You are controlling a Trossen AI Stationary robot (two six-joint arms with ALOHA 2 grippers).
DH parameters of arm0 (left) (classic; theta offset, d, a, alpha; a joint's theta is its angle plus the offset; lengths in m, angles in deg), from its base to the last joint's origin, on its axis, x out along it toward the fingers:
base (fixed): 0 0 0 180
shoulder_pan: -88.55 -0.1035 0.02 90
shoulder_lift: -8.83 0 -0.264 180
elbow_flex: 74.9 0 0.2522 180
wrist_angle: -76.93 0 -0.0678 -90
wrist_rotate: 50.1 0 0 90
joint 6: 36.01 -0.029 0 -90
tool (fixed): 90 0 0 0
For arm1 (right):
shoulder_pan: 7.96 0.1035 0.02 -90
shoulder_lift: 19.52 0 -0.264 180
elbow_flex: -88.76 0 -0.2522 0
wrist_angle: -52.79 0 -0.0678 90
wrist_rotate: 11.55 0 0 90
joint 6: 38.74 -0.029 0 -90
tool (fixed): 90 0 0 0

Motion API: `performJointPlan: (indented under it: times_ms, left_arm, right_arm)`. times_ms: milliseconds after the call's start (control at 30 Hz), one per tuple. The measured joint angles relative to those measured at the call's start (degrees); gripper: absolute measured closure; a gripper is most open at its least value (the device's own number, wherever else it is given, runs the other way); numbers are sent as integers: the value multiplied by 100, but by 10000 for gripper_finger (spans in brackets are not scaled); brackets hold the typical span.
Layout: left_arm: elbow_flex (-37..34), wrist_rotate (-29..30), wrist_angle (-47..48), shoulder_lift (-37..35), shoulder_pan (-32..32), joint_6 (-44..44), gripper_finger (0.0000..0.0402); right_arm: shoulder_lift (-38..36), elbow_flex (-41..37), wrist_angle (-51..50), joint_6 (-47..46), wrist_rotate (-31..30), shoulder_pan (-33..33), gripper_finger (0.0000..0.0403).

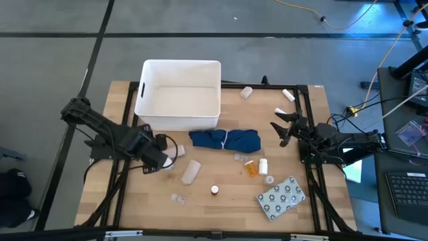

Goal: Pick & place medical supplies in basket/bin
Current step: Put the bottom left white bandage into the white container

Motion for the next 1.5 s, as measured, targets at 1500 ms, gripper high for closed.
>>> performJointPlan:
  times_ms: [1500]
  left_arm:
    - [-3844,188,-3622,-624,599,1149,61]
  right_arm:
    - [2,-1,-2,0,-2,-1,146]
